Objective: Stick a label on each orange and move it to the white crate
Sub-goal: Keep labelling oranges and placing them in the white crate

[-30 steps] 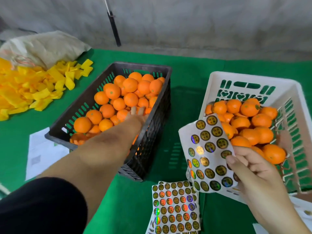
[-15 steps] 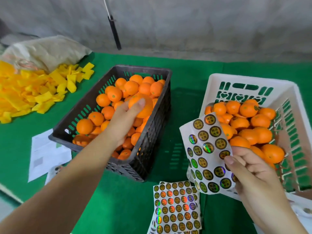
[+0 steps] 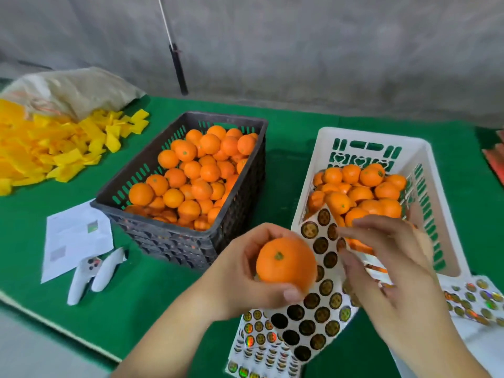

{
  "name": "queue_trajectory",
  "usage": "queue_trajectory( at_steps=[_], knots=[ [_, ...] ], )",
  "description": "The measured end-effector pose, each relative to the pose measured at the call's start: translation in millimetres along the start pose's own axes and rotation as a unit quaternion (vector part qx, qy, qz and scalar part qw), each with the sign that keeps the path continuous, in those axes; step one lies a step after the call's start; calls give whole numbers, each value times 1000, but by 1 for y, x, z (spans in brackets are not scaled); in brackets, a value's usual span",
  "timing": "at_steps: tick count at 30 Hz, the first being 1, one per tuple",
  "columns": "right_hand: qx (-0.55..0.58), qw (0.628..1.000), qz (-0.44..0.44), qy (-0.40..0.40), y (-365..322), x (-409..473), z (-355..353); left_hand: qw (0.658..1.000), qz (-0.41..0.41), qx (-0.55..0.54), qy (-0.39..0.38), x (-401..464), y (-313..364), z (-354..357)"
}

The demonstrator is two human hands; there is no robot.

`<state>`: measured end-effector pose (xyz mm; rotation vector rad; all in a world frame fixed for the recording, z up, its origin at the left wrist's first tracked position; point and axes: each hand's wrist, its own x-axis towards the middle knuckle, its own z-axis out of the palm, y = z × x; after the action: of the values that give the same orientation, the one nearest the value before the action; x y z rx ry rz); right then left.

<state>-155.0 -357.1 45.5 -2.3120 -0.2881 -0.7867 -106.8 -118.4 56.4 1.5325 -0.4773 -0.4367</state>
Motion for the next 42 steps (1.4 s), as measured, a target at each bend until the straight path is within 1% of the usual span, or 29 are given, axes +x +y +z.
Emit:
queue_trajectory(
  at_steps=[1,3,5,8,11,13,15,17,18,19,21,23,26,28,30,32,34,36,37,40,41,42],
  knots=[
    [-7,999,-31,-19,-7,2,-3,1000,4,17,-17,-5,3,4],
    [-9,997,-55,-54,-17,7,-7,997,15,49,-51,-13,9,9],
    [19,995,-36,-87,-23,10,-12,994,32,93,-54,-20,14,11],
    [53,992,-20,-114,-25,12,-19,984,69,154,-52,-27,20,9],
    [56,990,-20,-130,-26,11,-21,981,74,169,-64,-31,24,10],
    [71,993,2,-99,-28,13,-20,981,77,170,-60,-34,22,11],
    [82,996,30,-10,-33,14,-20,984,71,156,-45,-36,20,10],
    [63,994,18,83,-42,14,-21,991,56,119,-33,-37,19,11],
    [44,994,-8,96,-46,12,-20,994,50,97,-25,-36,19,12],
    [27,995,-39,82,-51,9,-17,996,45,73,-14,-35,18,13],
    [31,996,-85,16,-55,0,-9,999,38,25,11,-33,15,16],
    [64,994,-80,-29,-53,-6,-8,999,30,5,19,-33,11,16],
    [92,989,-68,-96,-45,-11,-14,1000,16,9,14,-32,5,16],
    [76,984,-64,-146,-43,-16,-12,1000,12,-15,21,-30,1,18],
    [52,983,-54,-166,-44,-19,-5,999,2,-36,26,-25,0,21],
    [53,987,-32,-148,-45,-20,-2,999,-8,-52,3,-21,0,21],
    [74,990,-14,-123,-45,-17,-4,996,-11,-81,-46,-17,1,20],
    [83,991,24,-100,-41,-11,-9,990,-7,-111,-91,-12,1,20],
    [79,993,39,-81,-41,-7,-13,989,-2,-116,-96,-10,0,20],
    [102,992,69,-23,-18,6,-22,996,5,-87,-34,-3,-9,20],
    [103,990,93,-5,-2,8,-26,996,4,-85,-23,-1,-13,18],
    [86,986,142,1,15,15,-24,996,6,-87,-21,1,-15,17]
  ],
)
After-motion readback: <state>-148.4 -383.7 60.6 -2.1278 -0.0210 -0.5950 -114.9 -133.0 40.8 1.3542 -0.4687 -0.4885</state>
